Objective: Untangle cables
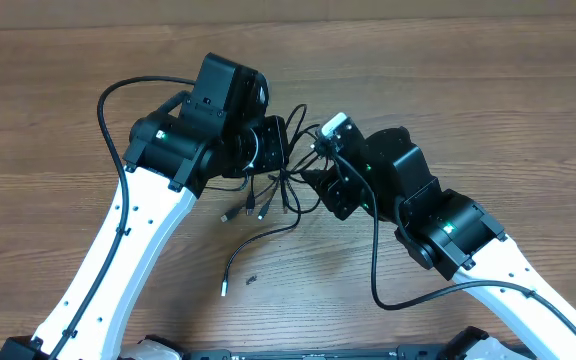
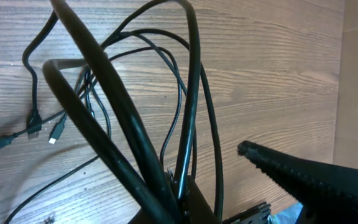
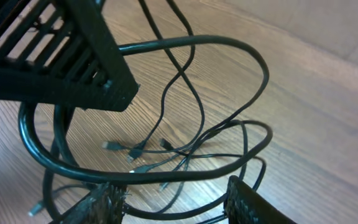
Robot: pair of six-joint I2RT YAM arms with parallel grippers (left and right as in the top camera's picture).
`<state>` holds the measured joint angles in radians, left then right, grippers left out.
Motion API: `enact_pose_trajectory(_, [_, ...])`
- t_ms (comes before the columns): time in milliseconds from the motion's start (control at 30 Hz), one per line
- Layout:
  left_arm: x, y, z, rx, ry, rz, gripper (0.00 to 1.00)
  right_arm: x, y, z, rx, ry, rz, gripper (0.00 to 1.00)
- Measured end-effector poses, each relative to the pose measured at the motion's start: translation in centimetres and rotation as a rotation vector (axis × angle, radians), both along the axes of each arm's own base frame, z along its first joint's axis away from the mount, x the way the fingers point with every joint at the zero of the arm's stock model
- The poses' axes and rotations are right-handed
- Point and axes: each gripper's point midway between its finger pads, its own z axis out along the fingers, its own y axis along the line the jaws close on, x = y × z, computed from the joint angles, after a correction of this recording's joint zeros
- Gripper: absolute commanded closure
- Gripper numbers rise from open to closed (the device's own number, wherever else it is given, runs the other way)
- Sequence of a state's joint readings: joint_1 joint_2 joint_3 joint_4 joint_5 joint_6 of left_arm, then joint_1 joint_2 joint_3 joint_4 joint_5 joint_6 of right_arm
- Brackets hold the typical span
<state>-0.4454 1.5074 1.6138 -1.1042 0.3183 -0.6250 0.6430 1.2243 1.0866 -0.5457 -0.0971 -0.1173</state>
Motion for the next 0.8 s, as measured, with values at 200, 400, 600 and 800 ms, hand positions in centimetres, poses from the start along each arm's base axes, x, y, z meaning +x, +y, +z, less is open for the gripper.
enact_pose_trajectory(200, [-0.3, 0.1, -0.2, 0.007, 0.015, 0.0, 0.96, 0.0, 0.0, 0.1, -0.093, -0.098, 0.098, 0.45])
enact_pose_trajectory(400, [-0.4, 0.1, -0.2, 0.005, 0.018, -0.004, 0.96, 0.1, 0.1, 0.2, -0.161, -0.179, 0.173, 0.44])
enact_pose_trajectory(600, [-0.5, -0.2, -0.1, 0.0, 0.017, -0.01, 0.95, -0.1, 0.8, 0.7, -0.177, -0.239, 0.245, 0.48])
enact_pose_trajectory(800, [-0.8, -0.7, 0.1, -0.031, 0.025, -0.032, 0.92, -1.9, 2.7, 1.4, -0.091, -0.234, 0.382, 0.6])
